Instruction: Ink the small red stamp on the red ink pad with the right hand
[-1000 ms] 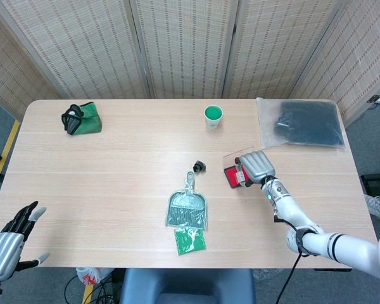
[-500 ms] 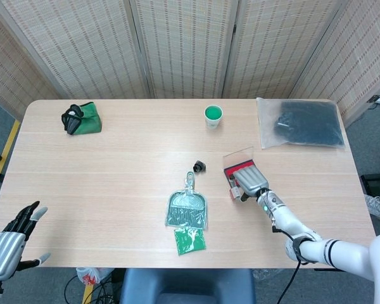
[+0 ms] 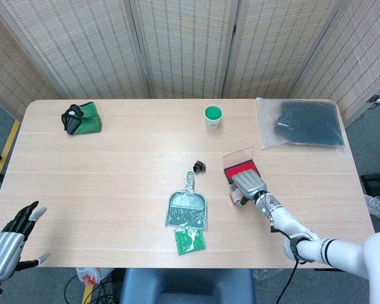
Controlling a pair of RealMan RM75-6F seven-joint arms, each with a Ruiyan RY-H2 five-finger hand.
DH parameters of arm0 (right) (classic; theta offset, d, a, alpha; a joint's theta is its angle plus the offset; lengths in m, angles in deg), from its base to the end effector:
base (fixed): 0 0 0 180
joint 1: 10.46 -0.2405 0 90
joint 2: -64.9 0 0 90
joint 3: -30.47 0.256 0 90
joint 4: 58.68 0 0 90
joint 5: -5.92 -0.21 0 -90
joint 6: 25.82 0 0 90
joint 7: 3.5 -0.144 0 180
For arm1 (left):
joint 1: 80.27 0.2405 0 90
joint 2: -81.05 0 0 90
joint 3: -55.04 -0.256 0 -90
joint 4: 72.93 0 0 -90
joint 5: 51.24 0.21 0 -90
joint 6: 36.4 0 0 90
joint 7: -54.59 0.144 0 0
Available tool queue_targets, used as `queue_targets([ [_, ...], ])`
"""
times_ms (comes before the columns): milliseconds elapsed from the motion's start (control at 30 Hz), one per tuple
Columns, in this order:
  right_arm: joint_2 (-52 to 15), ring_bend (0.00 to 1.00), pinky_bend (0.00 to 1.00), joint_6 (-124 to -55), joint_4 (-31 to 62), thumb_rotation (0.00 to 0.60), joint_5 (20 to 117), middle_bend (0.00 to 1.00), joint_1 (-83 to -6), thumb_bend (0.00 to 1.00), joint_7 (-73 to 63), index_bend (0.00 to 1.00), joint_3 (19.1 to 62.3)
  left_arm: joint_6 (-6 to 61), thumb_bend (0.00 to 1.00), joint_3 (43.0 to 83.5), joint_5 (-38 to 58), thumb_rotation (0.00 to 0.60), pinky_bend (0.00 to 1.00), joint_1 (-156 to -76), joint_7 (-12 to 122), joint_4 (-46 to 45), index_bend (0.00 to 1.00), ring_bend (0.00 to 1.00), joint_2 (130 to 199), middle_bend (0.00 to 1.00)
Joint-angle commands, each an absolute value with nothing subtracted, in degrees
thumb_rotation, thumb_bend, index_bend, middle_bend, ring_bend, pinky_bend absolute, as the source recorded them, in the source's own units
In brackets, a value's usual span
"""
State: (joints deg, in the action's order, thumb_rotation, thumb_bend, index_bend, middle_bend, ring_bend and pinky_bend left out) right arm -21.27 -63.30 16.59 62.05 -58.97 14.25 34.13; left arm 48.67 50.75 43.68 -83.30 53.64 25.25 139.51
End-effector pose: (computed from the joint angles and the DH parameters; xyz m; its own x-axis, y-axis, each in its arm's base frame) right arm -0.1992 -0.3639 -0.0290 0.5861 -0.4804 0.6524 -0.8096 -0.3785 0.4486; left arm -0.2932 0.1419 0.1568 0.3897 0.1400 0.9102 0.9191 -0.1210 -0.3749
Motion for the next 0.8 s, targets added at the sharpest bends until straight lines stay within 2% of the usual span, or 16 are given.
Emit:
queue_targets([
  [33,-21.09,0.71,0.69,-62.76,16.71,0.6,61.77,0.88,-59.17,0.26,14.12,0.86,34.03,48.71,0.17,50.76,43.64,0.6,0.26,-83.28,53.62,25.22,0.08,0.0,139.49,0.0],
  [300,-20.45,0.64,0.63,-61.41,16.85,0.6,60.32,0.82,-59.84,0.23,14.63,0.55,33.43,48.58,0.18,50.79,43.54,0.6,0.26,-83.36,53.75,25.22,0.08,0.0,139.58,0.0],
  [467,-20.21,0.57,0.56,-60.57,16.82,0.6,58.29,0.74,-60.6,0.2,15.84,0.25,32.76,48.6,0.18,50.79,43.53,0.6,0.26,-83.35,53.82,25.22,0.08,0.0,139.63,0.0],
  [600,-19.83,0.53,0.52,-60.68,17.29,0.6,57.35,0.7,-60.94,0.18,16.21,0.09,32.58,48.7,0.18,50.8,43.56,0.6,0.26,-83.33,53.87,25.23,0.08,0.0,139.63,0.0],
  [667,-19.37,0.52,0.51,-61.14,17.85,0.6,57.18,0.69,-60.96,0.17,16.3,0.04,32.55,48.72,0.18,50.79,43.6,0.6,0.26,-83.33,53.92,25.19,0.08,0.0,139.65,0.0],
  [800,-17.54,0.5,0.49,-61.99,20.05,0.6,56.98,0.68,-60.86,0.16,16.39,0.0,32.46,48.78,0.18,50.82,43.63,0.6,0.26,-83.33,53.86,25.2,0.08,0.0,139.7,0.0],
])
